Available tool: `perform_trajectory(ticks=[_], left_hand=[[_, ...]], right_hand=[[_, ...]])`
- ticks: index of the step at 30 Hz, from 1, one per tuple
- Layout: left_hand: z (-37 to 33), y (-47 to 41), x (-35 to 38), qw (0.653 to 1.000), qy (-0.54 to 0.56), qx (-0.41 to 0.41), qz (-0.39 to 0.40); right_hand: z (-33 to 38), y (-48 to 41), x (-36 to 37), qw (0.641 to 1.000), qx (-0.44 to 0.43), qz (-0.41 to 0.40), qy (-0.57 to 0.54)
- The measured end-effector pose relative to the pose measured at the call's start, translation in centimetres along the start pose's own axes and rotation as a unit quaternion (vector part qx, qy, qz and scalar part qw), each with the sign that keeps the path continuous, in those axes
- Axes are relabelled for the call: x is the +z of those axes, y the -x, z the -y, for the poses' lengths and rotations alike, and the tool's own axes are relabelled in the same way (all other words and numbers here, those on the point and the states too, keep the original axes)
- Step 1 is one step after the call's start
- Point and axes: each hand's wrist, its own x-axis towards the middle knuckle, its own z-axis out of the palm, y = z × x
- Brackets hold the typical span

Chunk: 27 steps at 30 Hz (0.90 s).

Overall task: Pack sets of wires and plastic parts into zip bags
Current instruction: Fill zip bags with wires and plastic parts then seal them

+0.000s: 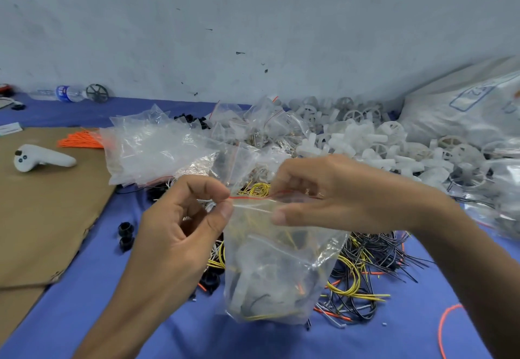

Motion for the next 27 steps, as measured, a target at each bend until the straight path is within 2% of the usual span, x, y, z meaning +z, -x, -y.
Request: perform_trajectory(ticks=[2,5,10,12,14,16,19,22,24,27], left_hand=[[0.3,0.2,-0.7,1.0,0.002,-0.008,-0.012],[0.6,0.5,-1.7,0.999,-0.004,-0.021,-0.024],[0.6,0.5,-2.3,0.999,0.002,-0.037,-0.029],[0.3,0.5,-2.6,0.998,-0.04,-0.037,-0.033],[-0.7,0.3,-2.6,0.986,-0.164,0.004,-0.035],[-2.4,0.1,-1.6,0.959,-0.269,0.085,-0.01],[-4.5,-0.3,1.2,0.928,-0.324,0.164,0.083],[-5.4,-0.9,3.4,0.908,-0.343,0.184,0.155],[-5.4,-1.4,3.9,0.907,-0.339,0.184,0.168],[-5.2,-1.9,4.0,0.914,-0.32,0.182,0.168]], right_hand=[[-1.8,1.9,-0.9,0.999,0.038,0.019,-0.024],[-3.9,4.1,-1.0,0.992,0.075,-0.012,-0.103],[-4.5,5.1,0.2,0.978,0.053,-0.094,-0.176],[-4.2,5.2,0.3,0.973,0.036,-0.124,-0.192],[-3.6,5.2,0.5,0.975,0.014,-0.136,-0.173],[-2.8,5.0,0.8,0.979,-0.006,-0.143,-0.142],[-1.6,4.6,1.1,0.983,-0.026,-0.143,-0.113],[-1.0,4.4,1.4,0.986,-0.036,-0.139,-0.084],[-1.0,4.6,1.5,0.987,-0.032,-0.143,-0.067],[-1.2,5.3,1.5,0.985,-0.018,-0.143,-0.099]])
